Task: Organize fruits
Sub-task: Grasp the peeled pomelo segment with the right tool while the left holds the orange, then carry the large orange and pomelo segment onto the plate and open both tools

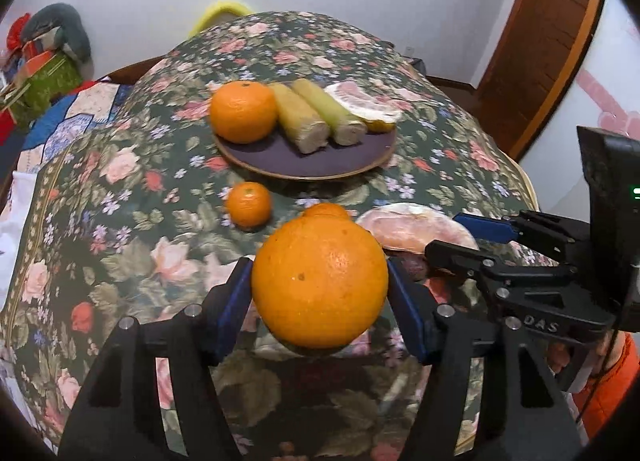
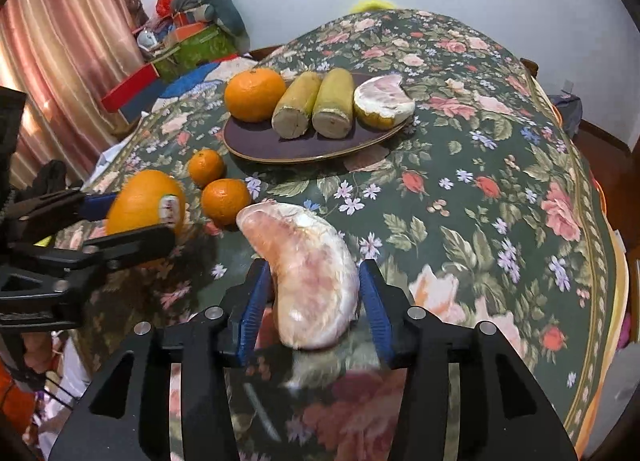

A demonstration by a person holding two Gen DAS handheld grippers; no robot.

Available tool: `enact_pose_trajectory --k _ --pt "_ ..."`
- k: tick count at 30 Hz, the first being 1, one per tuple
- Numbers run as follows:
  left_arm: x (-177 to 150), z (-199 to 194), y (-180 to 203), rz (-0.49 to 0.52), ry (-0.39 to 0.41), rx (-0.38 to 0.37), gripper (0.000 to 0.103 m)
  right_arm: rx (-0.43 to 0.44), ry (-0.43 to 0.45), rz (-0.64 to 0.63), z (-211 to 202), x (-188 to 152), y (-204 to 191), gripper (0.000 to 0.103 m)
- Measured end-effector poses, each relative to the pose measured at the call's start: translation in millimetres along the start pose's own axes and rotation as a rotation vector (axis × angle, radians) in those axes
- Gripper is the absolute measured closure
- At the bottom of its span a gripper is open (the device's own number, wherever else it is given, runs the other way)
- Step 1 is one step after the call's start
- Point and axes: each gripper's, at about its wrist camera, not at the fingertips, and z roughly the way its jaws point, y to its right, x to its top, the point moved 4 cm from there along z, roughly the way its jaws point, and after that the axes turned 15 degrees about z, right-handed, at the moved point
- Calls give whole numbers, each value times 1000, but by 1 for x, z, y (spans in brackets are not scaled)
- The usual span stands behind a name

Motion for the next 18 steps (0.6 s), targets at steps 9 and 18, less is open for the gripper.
enact_pose_trajectory --k 9,18 --pt "-10 9 -9 -29 -28 4 38 28 15 59 -2 -4 12 63" --pt "-11 11 -7 -29 -25 -3 38 -55 16 22 -14 -17 17 61"
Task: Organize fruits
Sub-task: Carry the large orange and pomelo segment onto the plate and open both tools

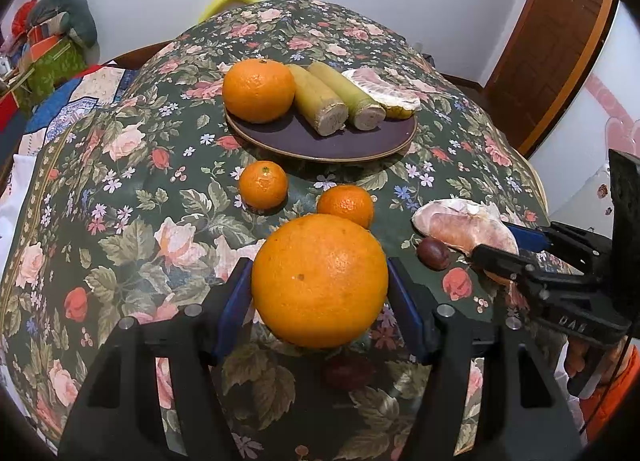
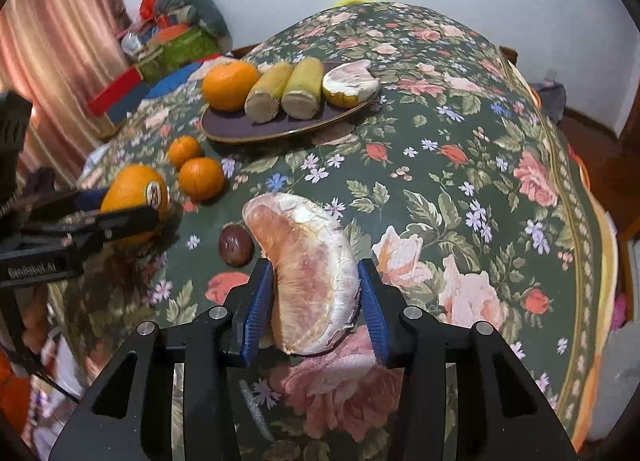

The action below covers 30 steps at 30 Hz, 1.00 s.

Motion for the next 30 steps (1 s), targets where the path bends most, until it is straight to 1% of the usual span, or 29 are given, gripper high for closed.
enact_pose_trajectory --k 1,3,5,7,11,13,14,15,17,18,20,25,30 --pt "0 1 0 -3 0 -1 38 -7 -2 -15 2 0 -1 57" --pt "0 1 -1 -6 0 -3 38 -16 -5 -42 6 2 -5 54" --pt "1 0 -1 -5 -1 -3 38 -34 0 -64 10 3 -8 54" --pt "1 0 -2 -2 1 -2 38 -42 9 -62 12 5 -8 60" --pt "5 -6 -3 -8 23 0 38 -9 17 -23 7 9 -5 66" --pt "8 -9 -4 -13 36 9 38 -3 33 -14 3 11 -7 67" --pt "11 -11 -5 -16 43 11 38 0 46 -12 0 13 -8 70" --pt "15 -14 -6 -20 55 13 38 2 58 -12 -2 14 -9 78" --pt "21 -19 -8 -19 71 19 38 28 70 -3 -8 20 -12 82" --pt "24 -21 -9 -17 80 23 38 38 79 1 -11 23 -14 83" --pt "31 -25 -10 -14 94 30 38 32 105 -7 -15 29 -16 84" --pt "44 -29 -16 -14 122 42 38 42 131 -7 -19 39 -19 84" --pt "57 -25 -23 -15 130 56 38 60 179 2 -29 55 -21 84"
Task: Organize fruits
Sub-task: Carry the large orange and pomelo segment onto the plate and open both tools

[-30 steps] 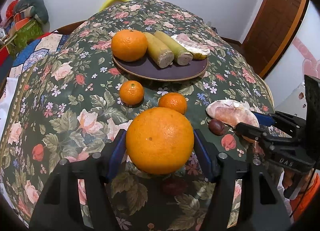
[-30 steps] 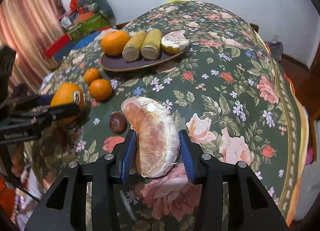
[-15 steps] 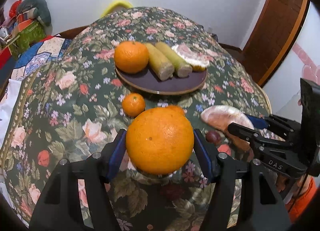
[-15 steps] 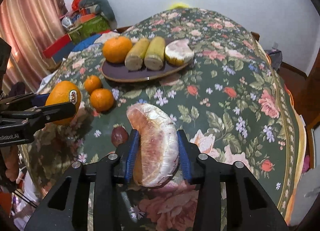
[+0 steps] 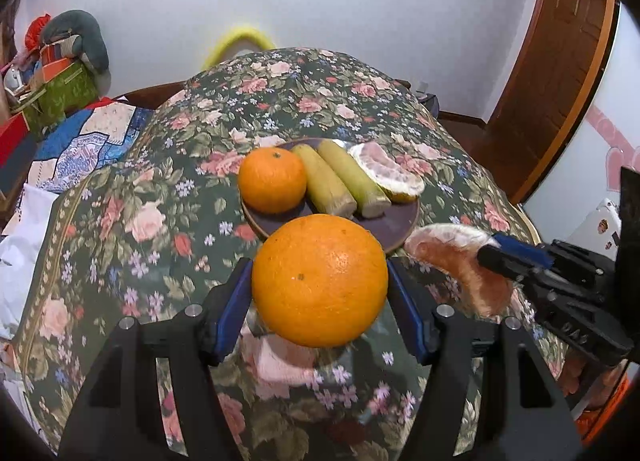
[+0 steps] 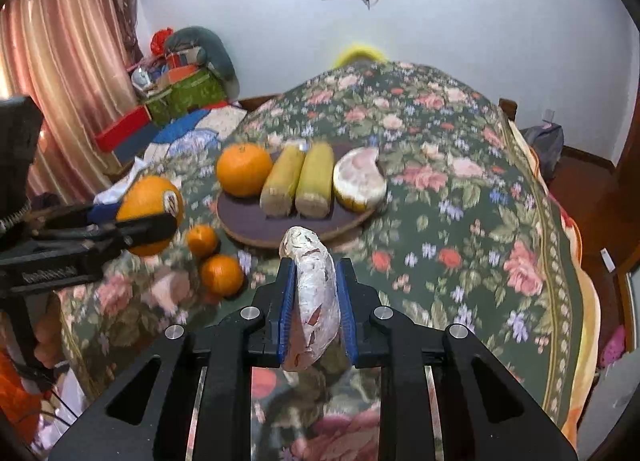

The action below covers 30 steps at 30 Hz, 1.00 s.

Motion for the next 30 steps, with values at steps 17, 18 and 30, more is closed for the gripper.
enact_pose_trajectory --k 17,18,30 --pt "28 44 -17 -11 -5 14 38 29 52 9 33 57 -9 84" --pt "28 49 -18 -10 -13 16 38 30 49 11 36 58 -8 84" --pt "30 84 -17 -12 -55 18 38 -42 8 30 85 71 -2 86"
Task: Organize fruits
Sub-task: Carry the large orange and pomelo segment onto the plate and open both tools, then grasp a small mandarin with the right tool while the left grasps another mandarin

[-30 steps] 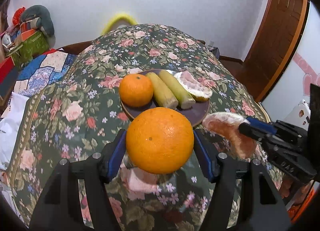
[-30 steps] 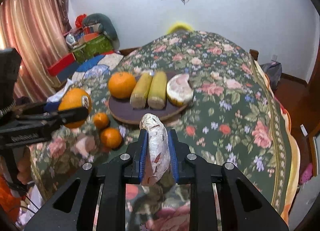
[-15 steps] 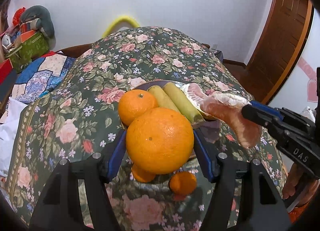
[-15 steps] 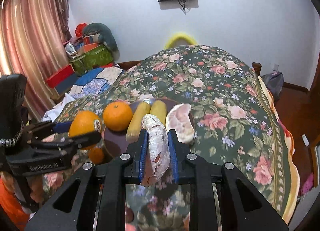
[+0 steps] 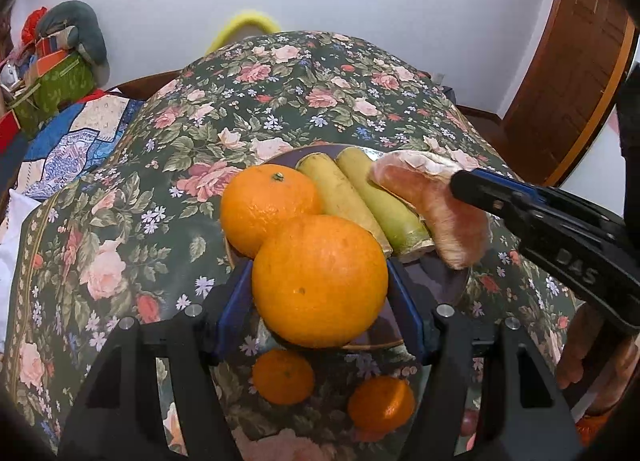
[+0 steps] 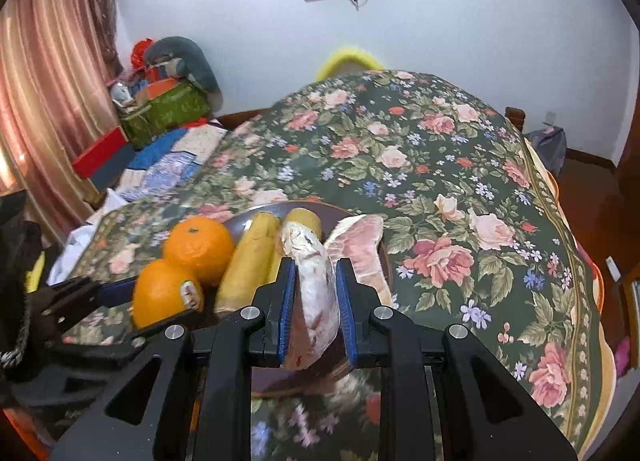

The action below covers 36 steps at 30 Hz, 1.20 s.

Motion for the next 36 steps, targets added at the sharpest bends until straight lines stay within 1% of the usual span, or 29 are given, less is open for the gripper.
enact_pose_trajectory --k 2,7,12,17,20,24,26,33,36 --pt "0 4 1 1 -9 -4 38 -27 -12 -5 7 -1 3 86" --pt "0 7 3 6 -17 -5 38 -20 -32 11 9 -4 12 85" --pt "0 7 3 -2 -26 -17 38 -27 -45 -6 7 -7 9 84" --pt "-3 0 0 -33 -23 -43 38 -5 -53 -2 -2 -12 7 76" --pt "-4 -13 0 -33 0 -40 37 5 -44 -1 -13 -14 4 74" --pt "-4 -36 0 -24 33 -17 37 25 -26 4 -29 -17 -3 71" --pt "-4 -46 -2 -23 44 -5 37 37 -16 2 -39 -20 -10 71" --pt "-12 -85 -15 -40 81 30 37 65 9 -17 -65 -27 -30 70" --pt "-19 -97 -21 -46 87 39 37 70 16 -30 -73 -32 -38 66"
